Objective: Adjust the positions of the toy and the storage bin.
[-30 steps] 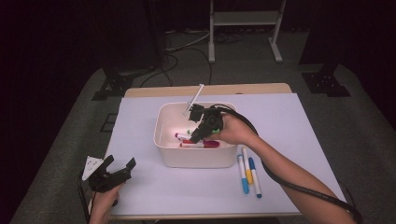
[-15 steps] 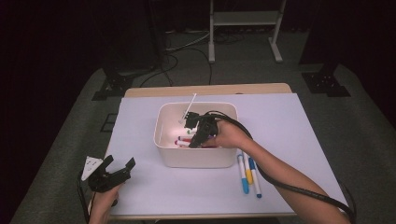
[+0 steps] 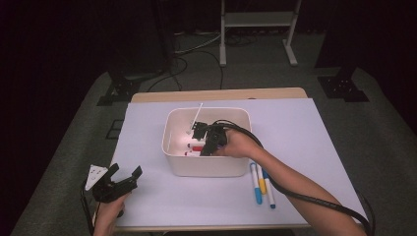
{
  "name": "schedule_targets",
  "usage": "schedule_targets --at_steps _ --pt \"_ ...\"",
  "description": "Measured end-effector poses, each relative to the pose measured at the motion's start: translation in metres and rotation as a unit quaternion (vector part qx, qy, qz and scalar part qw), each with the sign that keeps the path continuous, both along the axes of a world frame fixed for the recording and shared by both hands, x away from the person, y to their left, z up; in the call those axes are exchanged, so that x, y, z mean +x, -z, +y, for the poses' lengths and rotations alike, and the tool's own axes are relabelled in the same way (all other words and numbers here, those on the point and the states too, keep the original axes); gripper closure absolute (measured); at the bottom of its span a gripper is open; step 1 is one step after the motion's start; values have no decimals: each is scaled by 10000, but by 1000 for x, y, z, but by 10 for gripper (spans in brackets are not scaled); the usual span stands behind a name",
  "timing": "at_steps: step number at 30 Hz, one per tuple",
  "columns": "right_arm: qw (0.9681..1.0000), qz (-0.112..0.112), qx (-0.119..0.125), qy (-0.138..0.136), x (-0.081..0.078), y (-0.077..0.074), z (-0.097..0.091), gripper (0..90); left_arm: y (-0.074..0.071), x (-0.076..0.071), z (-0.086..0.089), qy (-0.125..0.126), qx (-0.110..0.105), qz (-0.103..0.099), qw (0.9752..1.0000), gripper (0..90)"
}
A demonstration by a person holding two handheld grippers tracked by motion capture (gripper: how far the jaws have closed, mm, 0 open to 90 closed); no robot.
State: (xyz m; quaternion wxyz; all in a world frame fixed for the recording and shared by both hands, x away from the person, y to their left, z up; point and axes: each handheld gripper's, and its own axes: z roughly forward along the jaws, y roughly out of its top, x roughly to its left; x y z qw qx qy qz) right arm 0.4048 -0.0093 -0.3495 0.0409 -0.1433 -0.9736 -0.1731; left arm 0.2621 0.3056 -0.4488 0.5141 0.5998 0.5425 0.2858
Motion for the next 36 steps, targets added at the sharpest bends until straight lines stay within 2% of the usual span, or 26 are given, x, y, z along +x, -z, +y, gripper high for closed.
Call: schedule_targets --at_steps 9,14,22,29,33,35,36 --pt "10000 -18 -55 16 2 2 1 709 0 0 0 -1 -5 1 10000 32" --pt "9999 -89 -30 75 2 -3 -2 687 0 0 0 0 -6 -2 10000 32" --pt "9986 -356 319 210 -4 -35 -23 672 1 1 1 -8 14 9 10000 32" --pt "9945 -592 783 375 -19 -68 -54 654 0 1 -1 -5 38 15 10000 32" --pt "9920 -720 908 502 -30 -82 -73 648 1 1 -1 3 36 4 10000 32" --pt "9916 -748 912 536 -32 -84 -78 647 1 1 -2 13 44 6 10000 32" --pt "9901 -807 958 638 -36 -88 -90 643 0 1 -2 26 57 8 10000 32"
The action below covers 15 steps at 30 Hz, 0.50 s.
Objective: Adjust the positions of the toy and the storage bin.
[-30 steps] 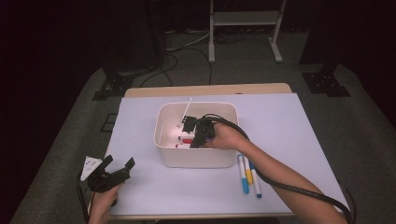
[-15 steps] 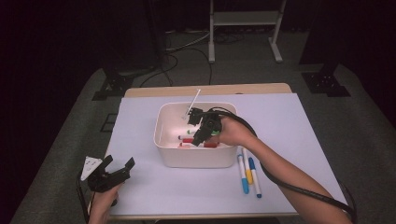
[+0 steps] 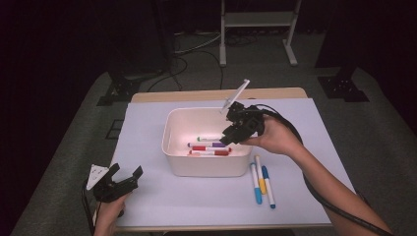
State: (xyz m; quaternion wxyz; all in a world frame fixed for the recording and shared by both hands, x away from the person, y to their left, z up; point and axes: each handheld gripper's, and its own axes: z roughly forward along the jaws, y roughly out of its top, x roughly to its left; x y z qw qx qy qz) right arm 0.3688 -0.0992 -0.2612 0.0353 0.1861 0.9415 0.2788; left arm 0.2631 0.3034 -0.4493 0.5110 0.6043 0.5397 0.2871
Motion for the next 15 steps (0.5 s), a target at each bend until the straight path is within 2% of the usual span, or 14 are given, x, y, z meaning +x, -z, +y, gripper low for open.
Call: schedule_targets --at_steps 10,15 --pt "9987 -182 318 361 -21 -8 -55 620 0 -1 -2 -8 -7 14 10000 32" --pt "9972 -195 399 607 -34 -2 -83 606 0 -1 -2 4 24 29 10000 32"
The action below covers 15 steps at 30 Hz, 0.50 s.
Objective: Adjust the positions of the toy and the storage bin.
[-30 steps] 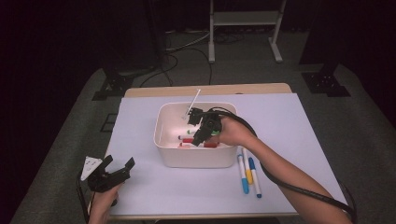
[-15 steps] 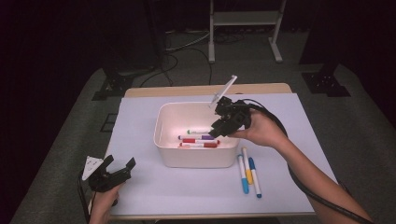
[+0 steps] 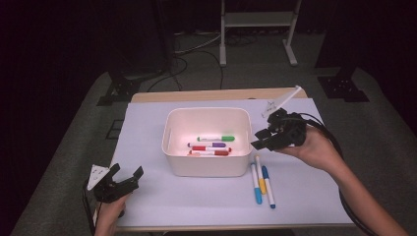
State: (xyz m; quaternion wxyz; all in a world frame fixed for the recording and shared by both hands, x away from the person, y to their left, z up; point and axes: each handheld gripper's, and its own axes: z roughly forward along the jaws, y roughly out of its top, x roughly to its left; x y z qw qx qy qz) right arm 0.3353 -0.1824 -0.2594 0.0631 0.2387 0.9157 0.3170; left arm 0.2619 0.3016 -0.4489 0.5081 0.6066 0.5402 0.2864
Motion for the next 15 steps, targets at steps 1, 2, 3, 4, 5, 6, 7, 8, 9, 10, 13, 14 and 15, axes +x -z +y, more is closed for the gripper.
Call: schedule_targets --at_steps 1,2,3,4,5,6,7,8,9,10,13,14,15 --pt "10000 0 0 0 0 0 0 606 0 0 0 0 0 0 10000 32" --pt "10000 26 31 46 -2 3 -5 606 0 0 0 2 13 2 10000 32" --pt "9999 71 28 127 -5 10 -12 606 0 0 0 5 14 1 10000 32" --pt "9998 117 12 183 -7 15 -17 605 0 0 0 4 16 1 10000 32" --pt "9994 216 3 272 -9 26 -23 600 0 0 -1 11 19 0 10000 32" --pt "9992 252 -13 297 -10 30 -26 601 0 0 -1 4 13 -8 10000 32" --pt "9991 290 -16 311 -10 37 -30 600 0 0 -1 4 13 -8 10000 32" --pt "9987 359 -13 361 -11 46 -34 596 0 0 -2 10 26 -4 10000 32" --pt "9984 414 -15 394 -12 51 -37 595 0 0 -2 8 26 -3 10000 32" --pt "9984 414 -15 394 -12 51 -37 595 0 0 -2 8 26 -3 10000 32" --pt "9966 635 4 515 -13 77 -46 592 0 0 -1 -6 16 -10 10000 32" --pt "9961 693 -7 537 -14 84 -47 580 0 0 -1 -7 13 -6 10000 32" --pt "9956 738 -37 583 -15 91 -48 572 0 0 -1 -4 18 -7 10000 32"
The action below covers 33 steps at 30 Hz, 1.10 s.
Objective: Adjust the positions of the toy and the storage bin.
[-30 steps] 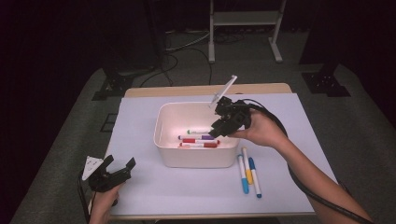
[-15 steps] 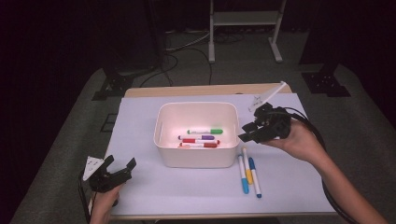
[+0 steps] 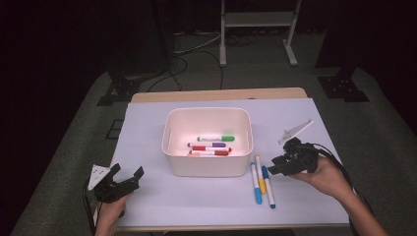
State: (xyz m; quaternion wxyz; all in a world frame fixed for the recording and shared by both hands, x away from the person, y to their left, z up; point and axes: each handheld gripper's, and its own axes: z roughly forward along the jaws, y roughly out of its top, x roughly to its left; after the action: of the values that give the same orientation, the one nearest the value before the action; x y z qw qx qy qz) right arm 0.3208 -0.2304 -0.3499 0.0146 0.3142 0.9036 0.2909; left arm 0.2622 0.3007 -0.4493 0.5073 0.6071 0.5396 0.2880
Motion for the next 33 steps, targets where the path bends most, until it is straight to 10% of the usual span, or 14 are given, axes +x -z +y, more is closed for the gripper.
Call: schedule_targets --at_steps 11,33 --pt "9991 229 -213 291 -4 54 5 535 0 -1 2 -31 -31 -8 10000 32" --pt "9935 -5 -807 798 -6 75 -5 536 0 -1 3 -56 -56 -14 10000 32"
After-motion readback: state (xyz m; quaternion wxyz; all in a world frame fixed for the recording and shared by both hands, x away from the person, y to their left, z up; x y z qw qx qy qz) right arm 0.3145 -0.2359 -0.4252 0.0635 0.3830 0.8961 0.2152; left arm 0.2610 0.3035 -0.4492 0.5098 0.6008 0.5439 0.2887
